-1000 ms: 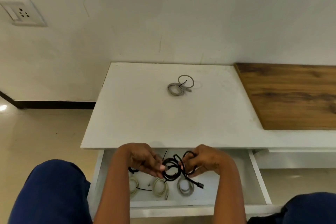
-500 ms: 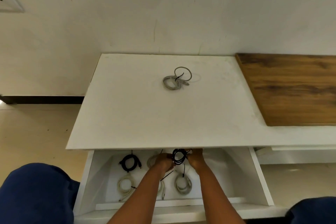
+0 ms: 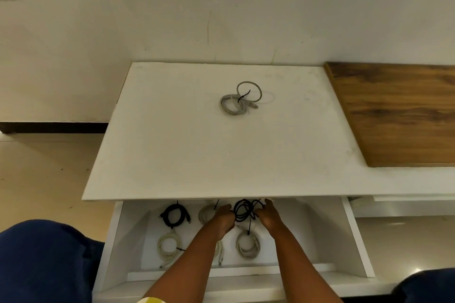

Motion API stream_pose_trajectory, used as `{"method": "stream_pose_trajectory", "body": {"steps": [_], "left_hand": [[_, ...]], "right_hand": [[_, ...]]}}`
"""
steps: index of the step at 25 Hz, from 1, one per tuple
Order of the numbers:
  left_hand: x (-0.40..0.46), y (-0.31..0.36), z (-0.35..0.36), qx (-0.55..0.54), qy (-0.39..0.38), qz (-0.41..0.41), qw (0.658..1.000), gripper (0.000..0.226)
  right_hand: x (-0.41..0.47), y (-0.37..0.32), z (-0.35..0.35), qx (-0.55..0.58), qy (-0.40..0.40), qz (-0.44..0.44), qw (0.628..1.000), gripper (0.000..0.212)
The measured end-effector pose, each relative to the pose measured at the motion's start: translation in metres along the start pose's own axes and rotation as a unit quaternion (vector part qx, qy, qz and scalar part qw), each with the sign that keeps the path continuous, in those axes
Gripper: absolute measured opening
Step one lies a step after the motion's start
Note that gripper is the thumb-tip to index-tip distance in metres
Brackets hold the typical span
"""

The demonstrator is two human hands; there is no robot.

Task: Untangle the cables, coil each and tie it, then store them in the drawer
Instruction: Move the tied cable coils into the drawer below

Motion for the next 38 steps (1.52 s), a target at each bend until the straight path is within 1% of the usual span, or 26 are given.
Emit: {"method": "stream_pose_trajectory", "body": {"steps": [2, 3, 4, 5, 6, 8, 9, 10, 12, 13, 14, 16, 17, 19, 21, 22, 23, 24, 25, 27, 29, 31, 33, 36, 38], "left_hand": [[-0.007, 0.017, -0.005, 0.136, -0.012, 0.029, 0.990, 0.047], [-0.015, 0.027, -0.005, 0.193, -0.029, 0.042, 0.980, 0.041], [-0.026, 0.038, -0.003, 0.236, -0.055, 0.064, 0.968, 0.035], [-0.037, 0.048, -0.002, 0.267, -0.081, 0.085, 0.956, 0.031], [-0.049, 0.056, -0.002, 0.279, -0.108, 0.090, 0.950, 0.028], [-0.075, 0.064, -0.003, 0.285, -0.174, 0.069, 0.940, 0.024], [-0.088, 0.067, -0.005, 0.291, -0.201, 0.055, 0.934, 0.025], [-0.100, 0.071, -0.008, 0.294, -0.223, 0.046, 0.928, 0.027], [-0.122, 0.088, -0.020, 0.276, -0.238, 0.061, 0.929, 0.029], [-0.130, 0.102, -0.028, 0.259, -0.231, 0.087, 0.934, 0.028], [-0.135, 0.116, -0.038, 0.238, -0.217, 0.121, 0.939, 0.027], [-0.141, 0.145, -0.057, 0.178, -0.163, 0.189, 0.952, 0.022], [-0.140, 0.160, -0.067, 0.143, -0.118, 0.224, 0.957, 0.019], [-0.129, 0.186, -0.086, 0.068, 0.020, 0.294, 0.953, 0.014], [-0.114, 0.207, -0.101, 0.029, 0.169, 0.341, 0.924, 0.022], [-0.104, 0.217, -0.105, 0.021, 0.214, 0.350, 0.912, 0.029], [-0.094, 0.225, -0.106, 0.013, 0.235, 0.348, 0.908, 0.034], [-0.083, 0.233, -0.105, 0.013, 0.243, 0.340, 0.909, 0.038], [-0.073, 0.238, -0.104, 0.029, 0.246, 0.330, 0.911, 0.040], [-0.057, 0.248, -0.100, 0.089, 0.246, 0.316, 0.912, 0.040], [-0.050, 0.254, -0.098, 0.097, 0.232, 0.322, 0.913, 0.035], [-0.046, 0.252, -0.101, 0.034, 0.223, 0.316, 0.921, 0.037], [-0.049, 0.244, -0.101, -0.043, 0.211, 0.304, 0.928, 0.041], [-0.067, 0.222, -0.085, -0.148, 0.141, 0.287, 0.936, 0.031], [-0.085, 0.205, -0.072, -0.184, 0.093, 0.263, 0.943, 0.024]], "right_hand": [[-0.011, -0.007, -0.006, -0.069, -0.005, -0.014, 0.997, 0.062], [-0.018, -0.010, -0.010, -0.107, -0.008, -0.015, 0.994, 0.056], [-0.025, -0.014, -0.013, -0.147, -0.011, -0.015, 0.989, 0.045], [-0.036, -0.019, -0.016, -0.188, -0.020, -0.016, 0.982, 0.028], [-0.047, -0.027, -0.019, -0.231, -0.033, -0.016, 0.972, 0.020], [-0.071, -0.041, -0.027, -0.305, -0.059, -0.013, 0.950, 0.024], [-0.084, -0.048, -0.031, -0.314, -0.081, -0.011, 0.946, 0.029], [-0.098, -0.055, -0.035, -0.301, -0.111, -0.005, 0.947, 0.034], [-0.126, -0.072, -0.043, -0.234, -0.174, -0.005, 0.957, 0.027], [-0.137, -0.083, -0.049, -0.207, -0.181, -0.022, 0.961, 0.022], [-0.145, -0.096, -0.055, -0.189, -0.170, -0.048, 0.966, 0.020], [-0.149, -0.128, -0.069, -0.149, -0.098, -0.124, 0.976, 0.021], [-0.147, -0.145, -0.075, -0.117, -0.046, -0.171, 0.977, 0.021], [-0.142, -0.178, -0.086, -0.031, 0.071, -0.257, 0.963, 0.017], [-0.134, -0.204, -0.088, 0.033, 0.189, -0.310, 0.931, 0.020], [-0.129, -0.215, -0.084, 0.054, 0.228, -0.324, 0.916, 0.024], [-0.122, -0.225, -0.080, 0.066, 0.250, -0.330, 0.908, 0.028], [-0.114, -0.233, -0.074, 0.068, 0.258, -0.325, 0.907, 0.035], [-0.104, -0.238, -0.069, 0.060, 0.253, -0.310, 0.915, 0.043], [-0.086, -0.246, -0.064, 0.050, 0.216, -0.267, 0.938, 0.059], [-0.076, -0.249, -0.065, 0.076, 0.170, -0.256, 0.949, 0.063], [-0.073, -0.246, -0.069, 0.123, 0.139, -0.261, 0.947, 0.055], [-0.079, -0.238, -0.076, 0.161, 0.128, -0.274, 0.939, 0.043], [-0.101, -0.217, -0.088, 0.233, 0.106, -0.298, 0.919, 0.029], [-0.117, -0.196, -0.097, 0.252, 0.105, -0.305, 0.912, 0.023]]}}
Point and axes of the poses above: each hand's wrist, its own x-axis towards the middle knuckle, its own z-axis out of the palm, y = z × x, the point moved 6 cm from there along x, towards the middle knuckle, and after that the axes turned 6 degrees about z, right-handed, at the moved point
